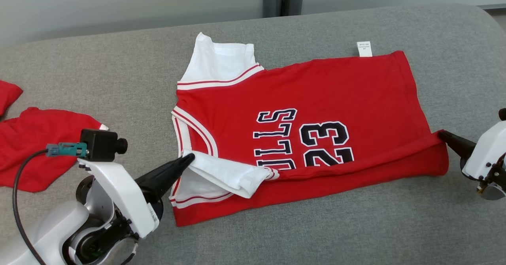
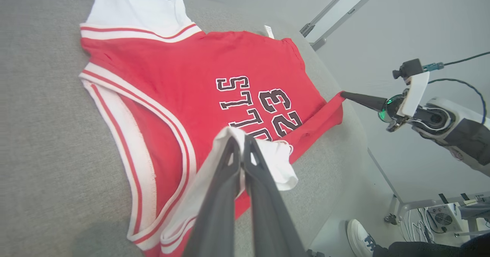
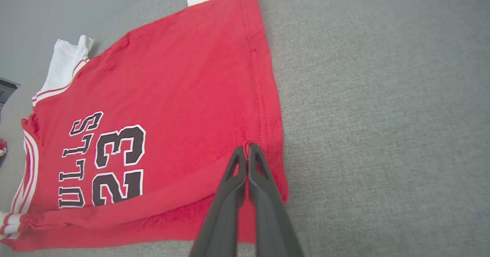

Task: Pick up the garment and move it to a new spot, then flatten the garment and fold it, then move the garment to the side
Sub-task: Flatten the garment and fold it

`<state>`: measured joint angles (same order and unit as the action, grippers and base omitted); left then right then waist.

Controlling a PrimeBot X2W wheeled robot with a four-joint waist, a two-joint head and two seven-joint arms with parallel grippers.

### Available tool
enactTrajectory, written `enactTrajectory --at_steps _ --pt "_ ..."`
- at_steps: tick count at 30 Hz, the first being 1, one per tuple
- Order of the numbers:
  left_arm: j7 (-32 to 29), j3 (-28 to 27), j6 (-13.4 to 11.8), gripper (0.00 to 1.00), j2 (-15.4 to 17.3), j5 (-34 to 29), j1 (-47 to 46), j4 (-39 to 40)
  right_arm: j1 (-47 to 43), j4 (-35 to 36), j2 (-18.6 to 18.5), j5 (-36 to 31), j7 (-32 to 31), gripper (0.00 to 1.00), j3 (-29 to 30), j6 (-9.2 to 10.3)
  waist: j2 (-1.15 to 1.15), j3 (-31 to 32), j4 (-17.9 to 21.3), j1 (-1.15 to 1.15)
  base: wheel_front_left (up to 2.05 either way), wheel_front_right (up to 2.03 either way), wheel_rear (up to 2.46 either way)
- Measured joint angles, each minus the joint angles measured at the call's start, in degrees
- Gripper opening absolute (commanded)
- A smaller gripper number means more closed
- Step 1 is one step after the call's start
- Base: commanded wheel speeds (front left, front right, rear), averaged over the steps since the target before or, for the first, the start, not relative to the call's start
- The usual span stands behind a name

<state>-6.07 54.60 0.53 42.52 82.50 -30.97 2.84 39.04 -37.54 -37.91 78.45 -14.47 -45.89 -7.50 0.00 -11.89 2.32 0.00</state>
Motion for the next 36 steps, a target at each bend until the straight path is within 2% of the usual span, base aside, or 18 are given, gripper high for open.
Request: enactTrajectory --at_steps 4,5,6,7,8,23,24,25,26,30,36 --pt "0.94 -0.38 -0.18 0.00 -1.54 -0.23 -0.66 -2.14 0.32 -0.60 0.79 -0.35 1.55 0.00 0.08 0.00 0.00 -0.57 -0.06 0.00 0.00 0.00 0.00" --pt "1.29 -0.45 -0.19 0.01 -1.92 -0.26 -0.80 -2.67 0.35 -0.66 1.04 -0.38 2.08 0.00 0.08 0.00 0.00 -0.68 -0.05 0.00 0.00 0.00 0.00" --pt "1.65 -0.60 -0.36 0.07 -2.33 -0.55 -1.18 -3.85 0.41 -0.90 1.30 -0.59 2.87 0.00 0.03 0.00 0.00 -0.91 0.00 0.00 0.00 0.00 0.00" --pt "1.88 -0.68 -0.36 0.06 -2.59 -0.71 -1.30 -4.36 0.52 -1.15 1.38 -0.70 3.37 0.00 0.03 0.00 0.00 -1.02 0.03 0.00 0.00 0.00 0.00" --pt "2.01 -0.74 -0.36 0.00 -2.92 -0.75 -1.37 -4.88 0.71 -1.33 1.45 -0.85 3.64 0.00 0.01 0.00 0.00 -1.13 0.06 0.00 0.00 0.00 0.00" --pt "3.38 -1.08 0.44 0.00 -7.12 -1.67 -4.11 -12.16 2.41 -3.15 3.33 -1.49 7.15 0.01 -1.00 0.00 0.00 -3.58 0.47 0.00 0.00 0.00 0.00" --pt "3.42 -1.03 0.42 0.26 -7.34 -1.85 -4.32 -12.58 2.60 -3.35 3.55 -1.38 7.69 0.32 -0.93 0.00 0.00 -3.75 0.48 0.00 0.00 0.00 0.00" --pt "3.63 -1.07 0.37 0.84 -7.53 -1.87 -4.53 -13.04 2.77 -3.68 3.65 -1.44 8.47 1.00 -0.88 0.00 0.00 -3.91 0.48 0.00 0.00 0.00 0.00" --pt "3.83 -1.12 0.04 1.00 -7.77 -1.99 -4.75 -13.51 2.90 -4.08 3.81 -1.31 8.94 1.00 -0.59 0.00 0.00 -4.07 0.48 0.00 0.00 0.00 0.00" --pt "5.81 -1.70 -1.02 1.00 -9.12 -3.12 -5.25 -15.55 3.63 -5.20 4.81 -0.13 10.00 1.00 0.35 0.00 0.00 -4.47 0.35 0.00 0.00 0.00 0.00" --pt "12.73 -3.99 -2.11 1.00 -11.94 -4.50 -5.84 -18.92 3.87 -6.47 4.89 -0.77 14.79 1.00 0.91 0.00 0.00 -4.13 0.03 0.00 0.00 0.00 0.00"
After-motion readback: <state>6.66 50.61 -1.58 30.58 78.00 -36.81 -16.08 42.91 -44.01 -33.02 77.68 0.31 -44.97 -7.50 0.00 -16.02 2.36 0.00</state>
